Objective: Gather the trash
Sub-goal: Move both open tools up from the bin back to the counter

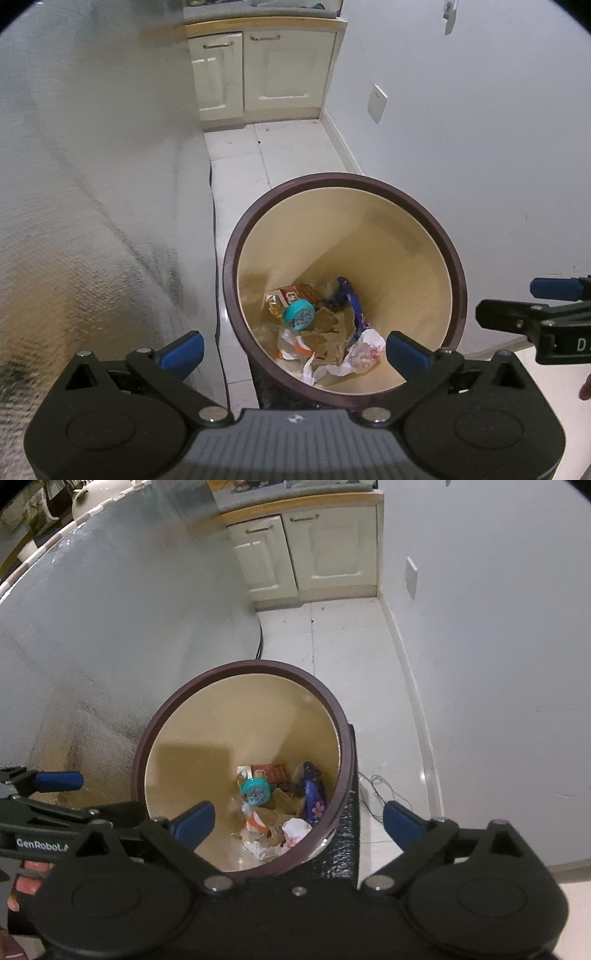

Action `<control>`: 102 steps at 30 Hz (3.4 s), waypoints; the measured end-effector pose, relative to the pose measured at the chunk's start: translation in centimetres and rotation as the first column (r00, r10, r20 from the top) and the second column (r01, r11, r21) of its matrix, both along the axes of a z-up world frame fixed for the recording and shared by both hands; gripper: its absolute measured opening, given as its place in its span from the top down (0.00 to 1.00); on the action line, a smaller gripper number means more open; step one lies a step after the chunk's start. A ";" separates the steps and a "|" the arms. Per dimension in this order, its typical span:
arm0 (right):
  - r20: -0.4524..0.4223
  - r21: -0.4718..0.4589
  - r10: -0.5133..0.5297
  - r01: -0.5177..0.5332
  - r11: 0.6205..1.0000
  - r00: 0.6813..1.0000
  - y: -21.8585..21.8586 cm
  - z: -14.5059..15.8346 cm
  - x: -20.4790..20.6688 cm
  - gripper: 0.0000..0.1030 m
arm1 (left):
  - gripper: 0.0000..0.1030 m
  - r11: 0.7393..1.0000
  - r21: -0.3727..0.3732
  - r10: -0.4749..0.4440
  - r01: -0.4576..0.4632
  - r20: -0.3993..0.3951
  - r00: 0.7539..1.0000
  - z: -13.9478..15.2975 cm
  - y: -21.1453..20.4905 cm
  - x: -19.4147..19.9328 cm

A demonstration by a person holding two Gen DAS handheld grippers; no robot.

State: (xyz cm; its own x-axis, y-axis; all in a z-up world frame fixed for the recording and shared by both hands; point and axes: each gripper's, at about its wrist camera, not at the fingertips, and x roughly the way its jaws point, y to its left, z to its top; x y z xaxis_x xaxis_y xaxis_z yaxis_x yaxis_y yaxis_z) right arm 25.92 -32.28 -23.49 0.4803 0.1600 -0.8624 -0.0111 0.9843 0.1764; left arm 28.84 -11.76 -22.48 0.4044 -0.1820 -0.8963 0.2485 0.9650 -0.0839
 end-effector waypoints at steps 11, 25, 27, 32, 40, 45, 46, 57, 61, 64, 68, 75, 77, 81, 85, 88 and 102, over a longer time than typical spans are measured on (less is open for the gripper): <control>0.032 -0.044 -0.026 0.028 0.999 0.999 -0.2 1.0 -2.8 0.00 | 0.00 1.000 -0.019 0.018 -0.017 0.055 0.998 1.7 0.8 -2.4; 0.100 -0.070 -0.047 0.054 0.996 0.994 -0.3 2.9 -6.8 0.00 | 0.00 1.000 -0.024 0.024 -0.021 0.127 0.992 3.8 2.0 -5.9; 0.113 -0.075 -0.053 0.062 0.995 0.992 -0.3 3.3 -7.6 0.00 | 0.00 0.999 -0.026 0.024 -0.021 0.141 0.990 4.2 2.2 -6.4; 0.153 -0.071 -0.067 0.078 0.994 0.986 -0.6 4.7 -9.6 0.00 | 0.00 1.000 -0.030 0.010 -0.005 0.190 0.982 5.7 2.3 -8.1; 0.242 -0.063 -0.082 0.100 0.993 0.967 -1.0 7.7 -12.7 0.00 | 0.00 0.999 -0.040 -0.020 0.033 0.290 0.957 8.7 2.4 -10.8; 0.302 -0.066 -0.081 0.106 0.992 0.950 -1.0 9.7 -14.4 0.00 | 0.00 0.997 -0.057 -0.034 0.058 0.352 0.935 10.9 2.7 -12.7; 0.315 -0.066 -0.080 0.106 0.992 0.946 -0.9 10.1 -14.7 0.00 | 0.00 0.996 -0.062 -0.035 0.062 0.362 0.931 11.3 2.7 -13.1; 0.455 -0.051 -0.039 0.069 0.996 0.890 1.5 14.9 -17.1 0.00 | 0.00 0.991 -0.092 -0.036 0.096 0.509 0.860 16.5 4.7 -16.7; 0.498 -0.061 -0.003 0.038 0.997 0.867 3.3 16.6 -17.1 0.00 | 0.00 0.991 -0.100 -0.019 0.089 0.558 0.830 18.4 6.0 -17.6; 0.528 -0.064 0.027 0.008 0.998 0.849 4.8 17.9 -17.0 0.00 | 0.00 0.992 -0.099 -0.006 0.080 0.590 0.808 19.8 7.2 -17.9; 0.572 -0.074 0.074 -0.038 0.997 0.817 7.3 20.0 -16.3 0.00 | 0.00 0.994 -0.096 0.017 0.056 0.629 0.777 21.7 9.4 -18.0; 0.637 -0.093 0.150 -0.118 0.989 0.756 11.7 23.5 -15.2 0.00 | 0.00 0.997 -0.078 0.051 0.004 0.690 0.722 24.9 13.3 -17.4; 0.652 -0.106 0.179 -0.145 0.984 0.737 13.1 24.5 -14.9 0.00 | 0.00 0.997 -0.075 0.057 -0.006 0.704 0.707 25.9 14.5 -17.1; 0.681 -0.136 0.243 -0.207 0.969 0.691 15.6 26.7 -14.3 0.00 | 0.00 0.998 -0.063 0.063 -0.025 0.732 0.679 27.9 16.6 -16.3; 0.706 -0.175 0.293 -0.242 0.954 0.645 18.4 28.7 -13.3 0.00 | 0.00 0.996 -0.066 0.090 -0.061 0.751 0.654 29.3 18.8 -14.9; 0.716 -0.182 0.319 -0.275 0.944 0.621 20.7 29.8 -11.9 0.00 | 0.00 0.993 -0.058 0.111 -0.104 0.755 0.646 30.2 20.6 -13.5; 0.718 -0.125 0.309 -0.322 0.939 0.624 30.3 31.8 -0.8 0.00 | 0.00 0.941 -0.147 0.315 -0.306 0.718 0.621 31.2 31.7 -3.4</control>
